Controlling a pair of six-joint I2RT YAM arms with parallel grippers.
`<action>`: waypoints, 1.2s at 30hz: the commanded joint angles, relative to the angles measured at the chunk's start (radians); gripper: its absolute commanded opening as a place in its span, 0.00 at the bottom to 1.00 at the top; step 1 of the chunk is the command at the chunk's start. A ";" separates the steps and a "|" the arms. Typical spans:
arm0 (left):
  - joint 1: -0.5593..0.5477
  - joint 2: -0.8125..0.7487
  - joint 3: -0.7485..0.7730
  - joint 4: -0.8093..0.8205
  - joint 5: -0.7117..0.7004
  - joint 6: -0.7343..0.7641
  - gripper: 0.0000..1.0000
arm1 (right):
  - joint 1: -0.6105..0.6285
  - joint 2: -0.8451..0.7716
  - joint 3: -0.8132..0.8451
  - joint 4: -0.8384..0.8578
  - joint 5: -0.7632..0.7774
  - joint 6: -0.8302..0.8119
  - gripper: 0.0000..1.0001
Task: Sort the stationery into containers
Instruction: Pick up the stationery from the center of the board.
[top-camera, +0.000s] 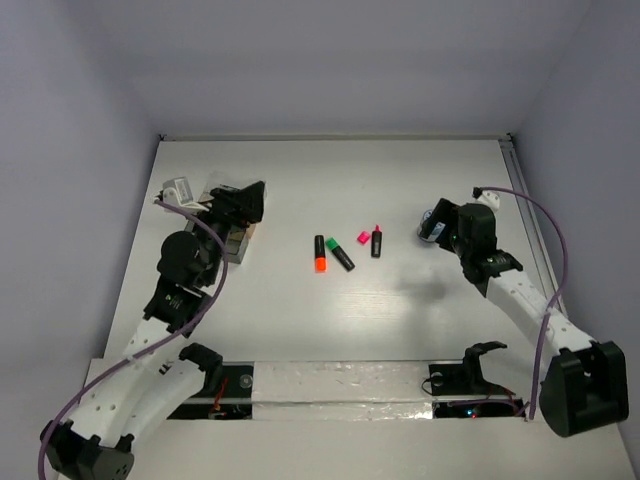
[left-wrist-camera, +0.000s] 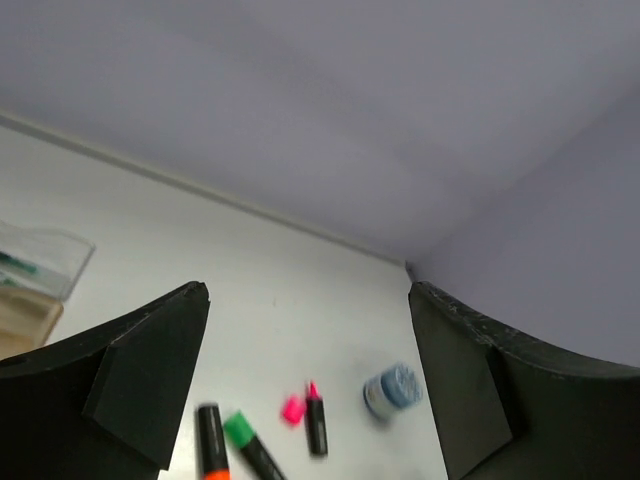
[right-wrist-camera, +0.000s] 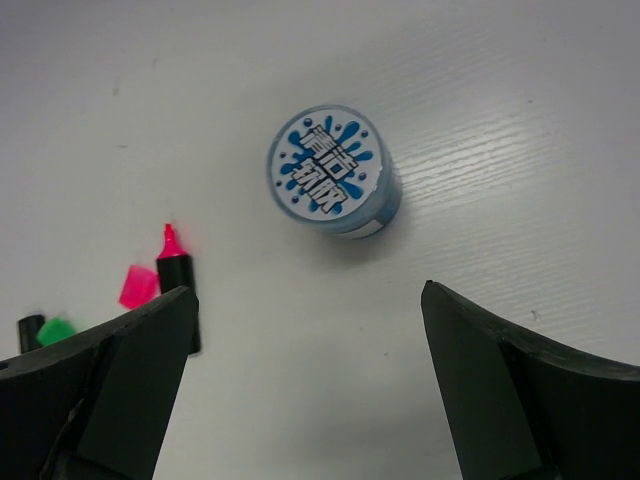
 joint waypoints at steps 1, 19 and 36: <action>-0.007 -0.100 -0.042 -0.161 0.197 0.009 0.79 | 0.006 0.077 0.078 0.001 0.133 -0.045 1.00; -0.007 -0.519 0.030 -0.536 0.154 0.256 0.99 | 0.006 0.483 0.306 -0.018 0.173 -0.073 1.00; -0.007 -0.579 0.025 -0.549 0.142 0.264 0.99 | 0.006 0.500 0.349 -0.045 0.184 -0.084 0.59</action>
